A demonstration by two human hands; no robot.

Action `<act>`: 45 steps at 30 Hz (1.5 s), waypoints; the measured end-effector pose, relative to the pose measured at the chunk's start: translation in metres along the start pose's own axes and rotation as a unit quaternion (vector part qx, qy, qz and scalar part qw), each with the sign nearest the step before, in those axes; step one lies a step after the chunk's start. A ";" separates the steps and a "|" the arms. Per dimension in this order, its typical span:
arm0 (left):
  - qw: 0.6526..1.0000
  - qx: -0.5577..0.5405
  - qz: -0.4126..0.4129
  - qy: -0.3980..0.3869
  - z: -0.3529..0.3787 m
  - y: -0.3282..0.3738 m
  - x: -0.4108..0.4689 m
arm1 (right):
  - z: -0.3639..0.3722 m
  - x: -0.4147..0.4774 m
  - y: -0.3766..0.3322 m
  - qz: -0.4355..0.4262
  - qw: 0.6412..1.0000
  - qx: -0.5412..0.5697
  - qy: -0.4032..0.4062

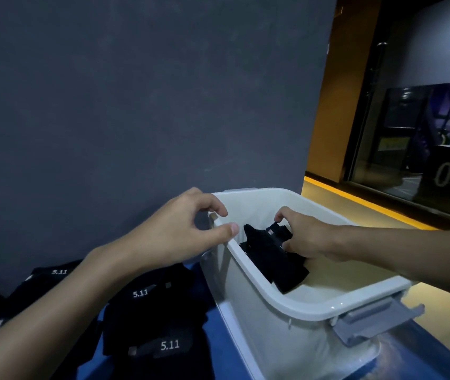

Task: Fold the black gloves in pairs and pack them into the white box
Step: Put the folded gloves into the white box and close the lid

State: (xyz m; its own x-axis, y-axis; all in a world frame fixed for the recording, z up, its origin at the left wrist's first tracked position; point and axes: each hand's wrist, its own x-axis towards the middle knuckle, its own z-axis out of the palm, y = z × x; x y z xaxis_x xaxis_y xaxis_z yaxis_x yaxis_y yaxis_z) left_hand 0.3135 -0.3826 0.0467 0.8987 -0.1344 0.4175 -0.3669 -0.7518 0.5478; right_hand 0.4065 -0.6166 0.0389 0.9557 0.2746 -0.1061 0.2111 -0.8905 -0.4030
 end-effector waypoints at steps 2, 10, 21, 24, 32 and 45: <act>1.000 0.005 0.002 -0.001 0.000 0.001 0.000 | 0.002 -0.001 0.000 -0.004 0.999 -0.036 -0.006; 0.999 0.032 -0.001 -0.033 -0.007 0.009 0.001 | -0.007 -0.012 -0.011 -0.128 0.929 -0.347 0.006; 0.982 0.126 0.017 -0.137 0.014 0.054 0.059 | -0.063 -0.056 0.022 -0.149 0.961 -0.212 0.097; 0.963 0.166 0.028 -0.213 0.040 0.064 0.085 | -0.062 -0.062 0.036 -0.147 0.977 -0.123 0.096; 0.894 0.241 -0.012 -0.378 0.099 0.048 0.112 | -0.044 -0.066 0.067 -0.163 0.976 0.129 0.063; 0.859 0.305 -0.004 -0.412 0.118 0.046 0.111 | -0.035 -0.073 0.079 -0.158 0.947 0.277 0.032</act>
State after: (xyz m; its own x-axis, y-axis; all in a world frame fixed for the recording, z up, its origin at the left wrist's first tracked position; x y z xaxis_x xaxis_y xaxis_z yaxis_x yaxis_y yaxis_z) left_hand 0.4251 -0.5084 0.0323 0.8578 -0.3495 -0.3768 -0.3913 -0.9195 -0.0379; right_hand 0.3602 -0.7198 0.0469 0.8769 0.4572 0.1486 0.3662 -0.4349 -0.8227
